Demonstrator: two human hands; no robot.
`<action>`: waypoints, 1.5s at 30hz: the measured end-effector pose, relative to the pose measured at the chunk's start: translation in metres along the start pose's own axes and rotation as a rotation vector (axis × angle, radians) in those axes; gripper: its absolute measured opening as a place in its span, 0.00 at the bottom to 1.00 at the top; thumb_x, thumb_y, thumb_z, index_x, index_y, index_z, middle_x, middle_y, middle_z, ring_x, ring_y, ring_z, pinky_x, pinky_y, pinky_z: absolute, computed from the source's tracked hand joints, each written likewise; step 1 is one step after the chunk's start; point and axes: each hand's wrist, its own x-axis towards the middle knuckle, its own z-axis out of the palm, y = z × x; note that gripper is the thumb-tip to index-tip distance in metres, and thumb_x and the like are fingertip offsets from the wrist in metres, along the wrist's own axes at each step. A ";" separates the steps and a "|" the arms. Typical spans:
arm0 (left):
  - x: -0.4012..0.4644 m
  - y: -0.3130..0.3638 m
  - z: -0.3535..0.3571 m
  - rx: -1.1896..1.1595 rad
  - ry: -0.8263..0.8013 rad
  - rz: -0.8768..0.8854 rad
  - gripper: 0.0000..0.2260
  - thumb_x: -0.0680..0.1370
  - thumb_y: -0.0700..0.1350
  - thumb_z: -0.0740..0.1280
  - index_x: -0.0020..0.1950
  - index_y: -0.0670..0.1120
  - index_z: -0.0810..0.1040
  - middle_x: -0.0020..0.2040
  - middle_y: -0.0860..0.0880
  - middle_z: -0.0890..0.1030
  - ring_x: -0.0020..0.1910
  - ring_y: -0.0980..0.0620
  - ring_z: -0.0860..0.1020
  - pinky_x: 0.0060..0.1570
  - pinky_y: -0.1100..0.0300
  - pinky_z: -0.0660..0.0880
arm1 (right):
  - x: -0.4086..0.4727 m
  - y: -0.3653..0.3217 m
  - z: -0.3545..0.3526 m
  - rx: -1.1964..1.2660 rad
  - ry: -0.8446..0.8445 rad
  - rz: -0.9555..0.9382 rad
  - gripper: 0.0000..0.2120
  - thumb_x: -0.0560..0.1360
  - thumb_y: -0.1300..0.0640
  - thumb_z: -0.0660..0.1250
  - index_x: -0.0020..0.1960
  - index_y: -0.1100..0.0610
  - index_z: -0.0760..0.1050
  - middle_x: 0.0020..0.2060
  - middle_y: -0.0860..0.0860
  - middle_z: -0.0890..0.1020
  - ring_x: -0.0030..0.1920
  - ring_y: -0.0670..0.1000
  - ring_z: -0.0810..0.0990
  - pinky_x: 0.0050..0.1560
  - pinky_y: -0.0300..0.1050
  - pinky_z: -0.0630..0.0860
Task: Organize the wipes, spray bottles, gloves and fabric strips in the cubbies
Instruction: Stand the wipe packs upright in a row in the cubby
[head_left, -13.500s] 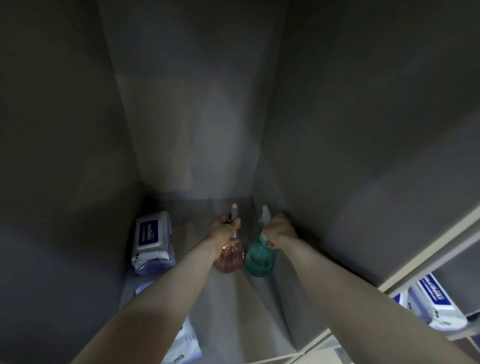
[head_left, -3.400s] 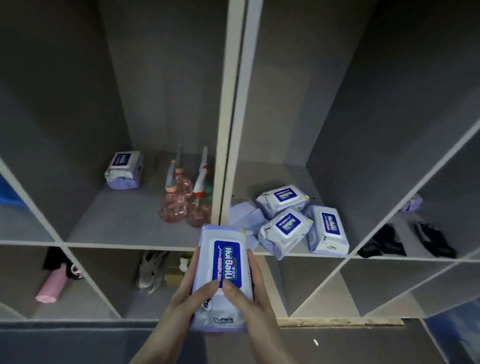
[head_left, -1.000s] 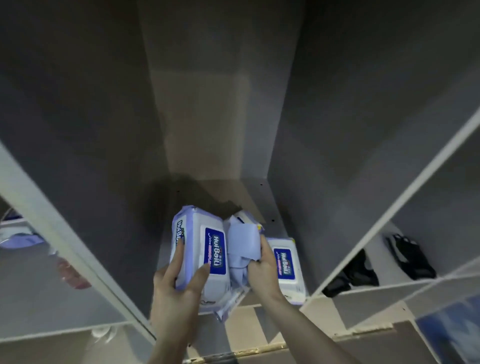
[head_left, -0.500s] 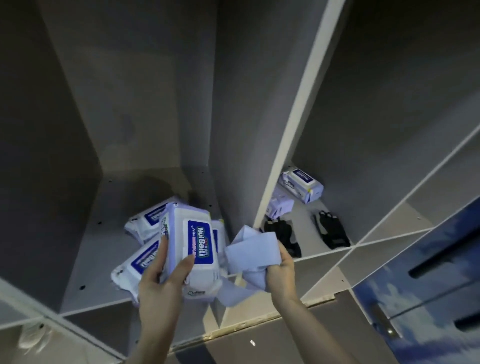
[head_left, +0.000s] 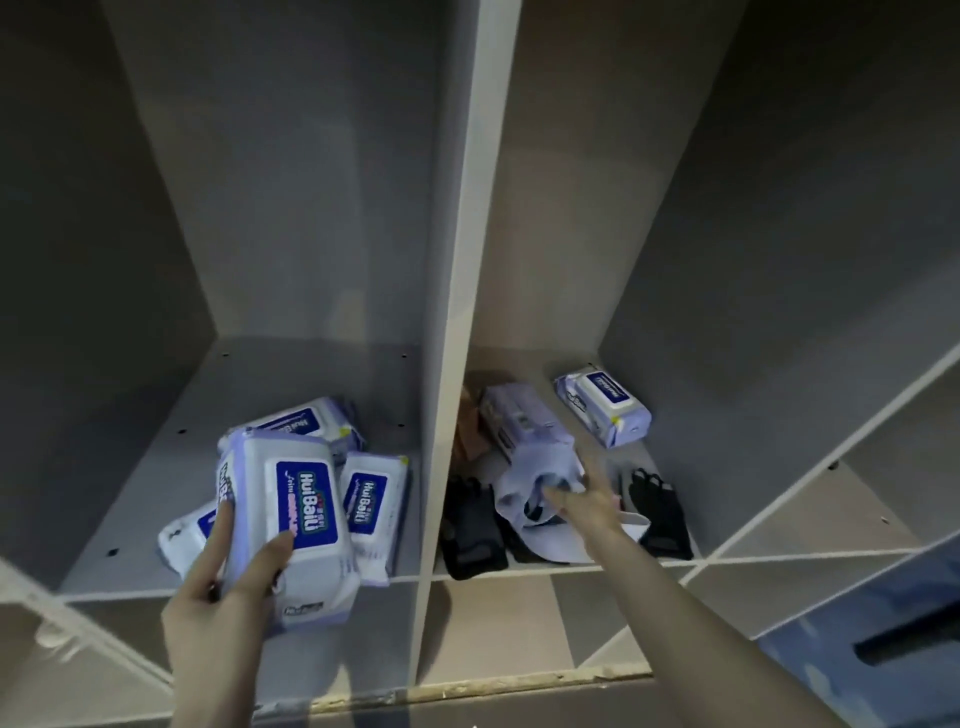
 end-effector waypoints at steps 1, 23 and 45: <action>0.001 0.002 -0.004 -0.007 0.009 0.006 0.27 0.70 0.42 0.74 0.67 0.58 0.74 0.57 0.47 0.81 0.54 0.46 0.80 0.58 0.40 0.75 | 0.008 0.003 0.001 -0.011 -0.071 0.036 0.25 0.73 0.71 0.67 0.66 0.53 0.67 0.61 0.54 0.75 0.56 0.54 0.74 0.57 0.49 0.73; 0.115 0.027 -0.144 0.224 -0.050 0.028 0.28 0.70 0.44 0.74 0.68 0.59 0.72 0.47 0.53 0.84 0.40 0.54 0.84 0.46 0.51 0.81 | -0.170 -0.063 0.218 -0.192 -1.029 -0.076 0.23 0.76 0.56 0.68 0.69 0.44 0.69 0.64 0.45 0.76 0.63 0.43 0.75 0.64 0.41 0.73; 0.228 -0.006 -0.144 1.404 -0.403 0.266 0.24 0.77 0.47 0.60 0.73 0.57 0.64 0.78 0.48 0.55 0.77 0.49 0.54 0.68 0.54 0.65 | -0.134 -0.041 0.439 0.290 -0.852 0.447 0.25 0.81 0.44 0.53 0.68 0.59 0.72 0.62 0.57 0.79 0.62 0.53 0.77 0.56 0.42 0.75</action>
